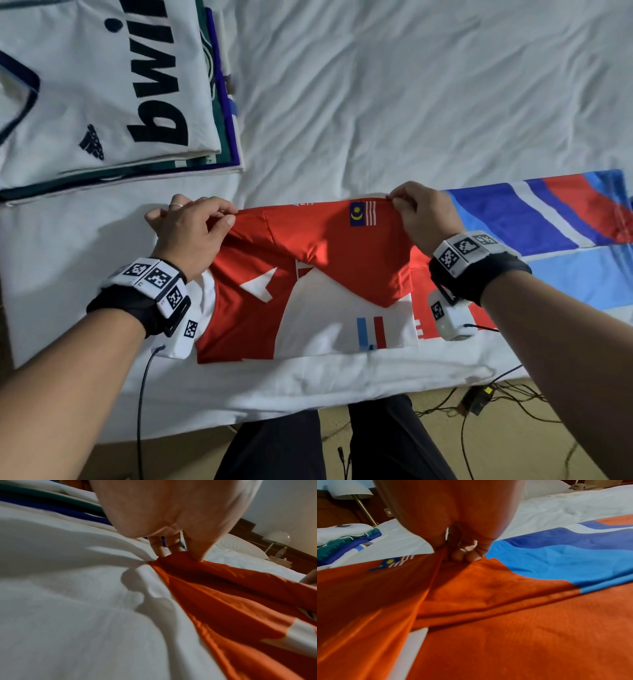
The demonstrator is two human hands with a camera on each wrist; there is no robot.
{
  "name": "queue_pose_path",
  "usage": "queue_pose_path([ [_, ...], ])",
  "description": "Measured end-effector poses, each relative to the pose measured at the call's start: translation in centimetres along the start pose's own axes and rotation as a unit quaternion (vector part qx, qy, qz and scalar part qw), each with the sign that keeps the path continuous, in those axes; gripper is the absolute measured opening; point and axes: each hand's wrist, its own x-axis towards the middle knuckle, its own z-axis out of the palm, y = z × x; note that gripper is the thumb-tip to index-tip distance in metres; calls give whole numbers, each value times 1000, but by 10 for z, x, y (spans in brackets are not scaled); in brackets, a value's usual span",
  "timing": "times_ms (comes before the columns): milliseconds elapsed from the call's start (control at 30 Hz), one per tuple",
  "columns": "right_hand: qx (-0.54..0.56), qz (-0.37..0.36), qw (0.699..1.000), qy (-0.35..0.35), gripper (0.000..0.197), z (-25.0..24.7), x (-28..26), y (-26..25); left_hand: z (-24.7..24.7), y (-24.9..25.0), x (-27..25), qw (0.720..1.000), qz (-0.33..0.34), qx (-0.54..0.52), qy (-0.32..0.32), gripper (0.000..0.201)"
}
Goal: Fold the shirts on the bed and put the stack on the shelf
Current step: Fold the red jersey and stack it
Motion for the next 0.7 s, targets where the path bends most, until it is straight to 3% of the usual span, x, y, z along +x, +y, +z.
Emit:
queue_pose_path([
  [200,19,11,999,35,15,5,4,-2,2,-5,4,997,36,74,-1,19],
  [300,18,-4,998,68,21,9,2,1,3,-3,2,992,39,121,28,13],
  [400,-32,-48,988,140,30,10,-13,1,4,13,-7,985,52,143,82,27],
  [467,-82,-111,977,160,32,13,-31,-1,12,36,-16,982,104,138,78,36],
  [567,-183,-213,956,80,47,25,-60,-1,36,64,-31,973,156,173,-17,60],
  [633,-271,-232,934,-20,65,34,-74,4,51,68,-36,970,115,199,-82,78],
  [700,-331,-208,916,-85,78,39,-80,13,63,59,-38,965,82,219,-119,88],
])
